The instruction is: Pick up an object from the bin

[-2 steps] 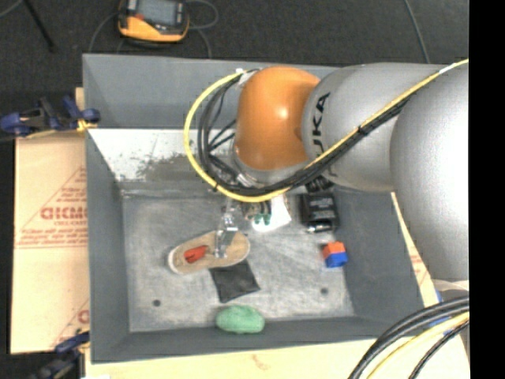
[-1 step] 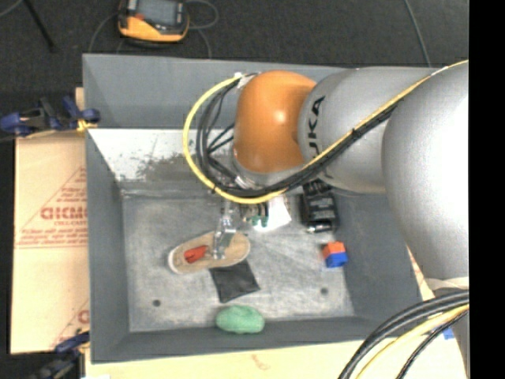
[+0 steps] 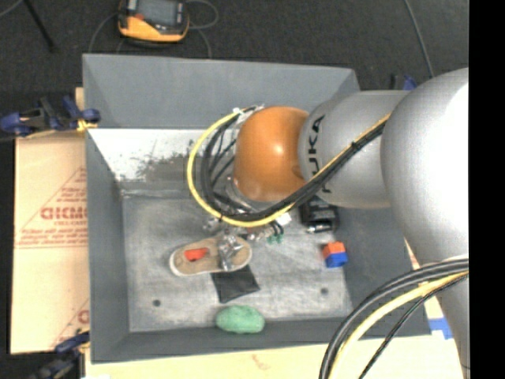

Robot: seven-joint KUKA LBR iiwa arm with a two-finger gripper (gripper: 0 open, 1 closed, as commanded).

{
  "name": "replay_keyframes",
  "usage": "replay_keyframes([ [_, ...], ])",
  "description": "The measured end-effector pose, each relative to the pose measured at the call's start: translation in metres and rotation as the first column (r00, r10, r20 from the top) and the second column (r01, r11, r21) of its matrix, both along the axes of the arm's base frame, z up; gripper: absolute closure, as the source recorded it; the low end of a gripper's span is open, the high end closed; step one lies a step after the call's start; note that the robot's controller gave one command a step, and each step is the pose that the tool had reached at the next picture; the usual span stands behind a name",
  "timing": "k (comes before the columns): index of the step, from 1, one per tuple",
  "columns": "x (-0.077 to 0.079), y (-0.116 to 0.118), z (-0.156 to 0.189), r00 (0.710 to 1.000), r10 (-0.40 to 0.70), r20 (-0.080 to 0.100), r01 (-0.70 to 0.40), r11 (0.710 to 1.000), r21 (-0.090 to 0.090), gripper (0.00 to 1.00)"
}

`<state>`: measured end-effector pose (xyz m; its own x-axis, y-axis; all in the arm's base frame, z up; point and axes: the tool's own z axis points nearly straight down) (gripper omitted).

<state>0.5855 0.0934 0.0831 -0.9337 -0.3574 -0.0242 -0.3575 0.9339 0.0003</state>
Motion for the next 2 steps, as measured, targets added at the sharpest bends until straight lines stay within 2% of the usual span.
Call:
replay_keyframes([
  [1, 0.000, 0.000, 0.000, 1.000, -0.001, 0.000, 0.001, 1.000, 0.000, 1.00],
  [2, -0.007, -0.008, 0.193, 0.999, 0.025, -0.022, -0.026, 1.000, -0.010, 1.00],
])
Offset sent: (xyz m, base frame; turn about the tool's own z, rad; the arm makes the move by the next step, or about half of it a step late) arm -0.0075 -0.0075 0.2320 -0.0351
